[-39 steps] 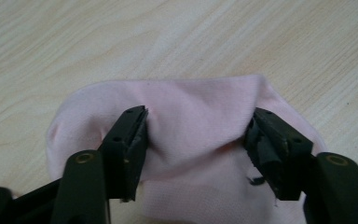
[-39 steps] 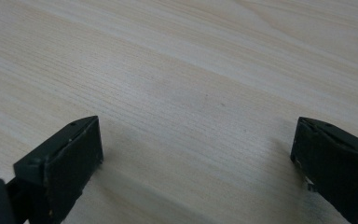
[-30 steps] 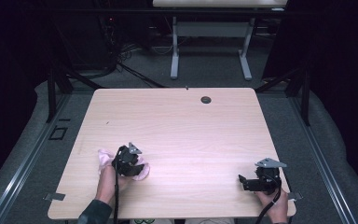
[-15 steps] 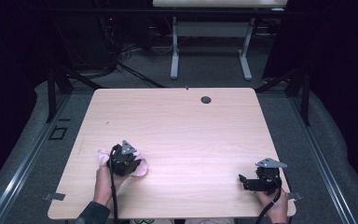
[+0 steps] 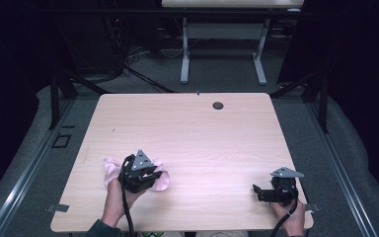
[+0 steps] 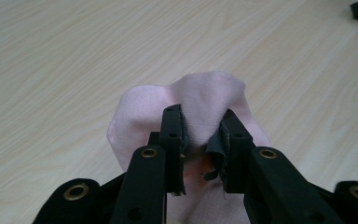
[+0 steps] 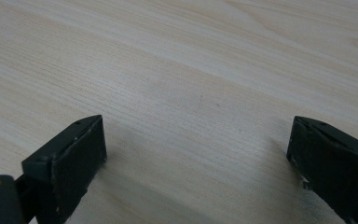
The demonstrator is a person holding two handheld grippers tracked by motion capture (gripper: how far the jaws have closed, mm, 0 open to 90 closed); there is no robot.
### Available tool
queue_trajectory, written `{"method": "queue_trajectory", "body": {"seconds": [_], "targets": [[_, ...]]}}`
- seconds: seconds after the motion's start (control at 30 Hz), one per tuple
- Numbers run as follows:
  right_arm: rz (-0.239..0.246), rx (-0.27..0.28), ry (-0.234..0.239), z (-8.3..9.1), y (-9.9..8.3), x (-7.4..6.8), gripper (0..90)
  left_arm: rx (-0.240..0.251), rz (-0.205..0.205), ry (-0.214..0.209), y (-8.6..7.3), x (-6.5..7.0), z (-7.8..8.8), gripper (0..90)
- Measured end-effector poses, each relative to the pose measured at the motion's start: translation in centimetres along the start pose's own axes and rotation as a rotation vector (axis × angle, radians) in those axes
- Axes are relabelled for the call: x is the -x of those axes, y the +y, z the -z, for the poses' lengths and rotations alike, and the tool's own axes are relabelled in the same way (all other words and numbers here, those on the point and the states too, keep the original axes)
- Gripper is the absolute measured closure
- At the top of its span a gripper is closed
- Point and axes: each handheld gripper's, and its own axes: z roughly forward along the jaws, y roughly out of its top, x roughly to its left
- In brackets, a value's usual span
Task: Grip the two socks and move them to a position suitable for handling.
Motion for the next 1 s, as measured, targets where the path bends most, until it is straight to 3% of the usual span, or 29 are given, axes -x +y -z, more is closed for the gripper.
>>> {"method": "queue_trajectory", "body": {"seconds": [0.17,0.2,0.4,0.5,0.8,0.93,1.0], "targets": [[0.000,0.000,0.000,0.0,0.0,0.0,3.9,0.007,-0.011,-0.049,0.3,1.7,-0.6,74.9],[0.000,0.000,0.000,0.0,0.0,0.0,3.8,-0.004,-0.025,-0.075,0.4,2.3,-1.0,75.0],[-0.005,-0.001,-0.007,0.0,0.0,0.0,2.8,-0.031,-0.054,-0.134,0.6,4.0,-2.0,75.0],[-0.007,-0.002,-0.008,-0.1,0.0,0.0,2.5,-0.074,-0.083,-0.178,0.5,5.5,-3.5,75.3],[-0.006,-0.003,-0.006,-0.1,0.0,0.0,2.5,-0.145,-0.081,-0.262,0.0,7.6,-7.3,75.5],[-0.006,-0.003,-0.006,-0.1,0.0,0.0,2.5,-0.199,-0.077,-0.295,-0.7,8.3,-9.3,75.4],[-0.006,-0.002,-0.006,-0.1,0.0,0.0,2.5,-0.177,-0.061,-0.301,-0.8,8.4,-9.5,75.3]]}}
